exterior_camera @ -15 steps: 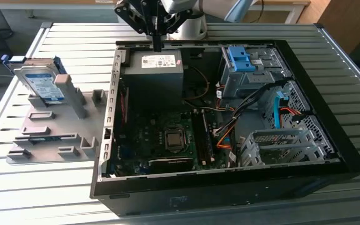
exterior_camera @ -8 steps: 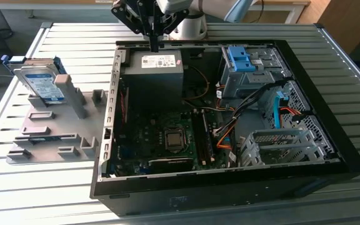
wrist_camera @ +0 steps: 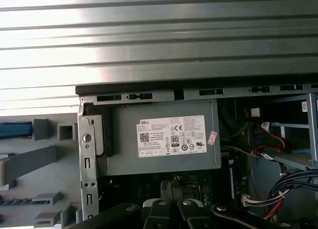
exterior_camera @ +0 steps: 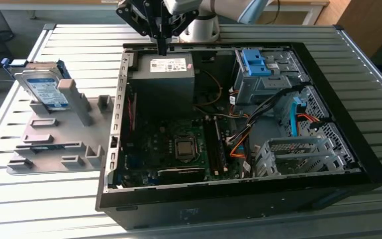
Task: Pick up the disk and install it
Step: 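Reach for the disk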
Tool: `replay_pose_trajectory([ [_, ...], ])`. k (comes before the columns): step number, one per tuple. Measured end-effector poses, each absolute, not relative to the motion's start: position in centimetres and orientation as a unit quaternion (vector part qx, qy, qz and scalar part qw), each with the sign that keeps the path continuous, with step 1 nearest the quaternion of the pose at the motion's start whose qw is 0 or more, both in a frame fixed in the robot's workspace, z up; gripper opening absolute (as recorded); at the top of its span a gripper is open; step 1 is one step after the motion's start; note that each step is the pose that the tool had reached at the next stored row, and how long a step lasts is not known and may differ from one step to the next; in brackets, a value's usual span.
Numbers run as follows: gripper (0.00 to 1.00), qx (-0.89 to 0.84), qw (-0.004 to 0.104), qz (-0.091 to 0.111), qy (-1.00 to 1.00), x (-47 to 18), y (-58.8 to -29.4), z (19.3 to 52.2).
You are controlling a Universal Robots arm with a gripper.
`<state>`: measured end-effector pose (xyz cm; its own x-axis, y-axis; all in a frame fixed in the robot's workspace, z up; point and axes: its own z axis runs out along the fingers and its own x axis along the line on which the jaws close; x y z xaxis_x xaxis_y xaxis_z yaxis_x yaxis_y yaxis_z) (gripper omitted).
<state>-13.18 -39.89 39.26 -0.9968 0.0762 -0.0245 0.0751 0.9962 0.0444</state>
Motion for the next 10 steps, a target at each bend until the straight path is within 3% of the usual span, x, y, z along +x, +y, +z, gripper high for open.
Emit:
replay_pose_trajectory([
  [10, 0.11, 0.038, 0.013, 0.022, 0.999, -13.48, -39.89, 39.25],
])
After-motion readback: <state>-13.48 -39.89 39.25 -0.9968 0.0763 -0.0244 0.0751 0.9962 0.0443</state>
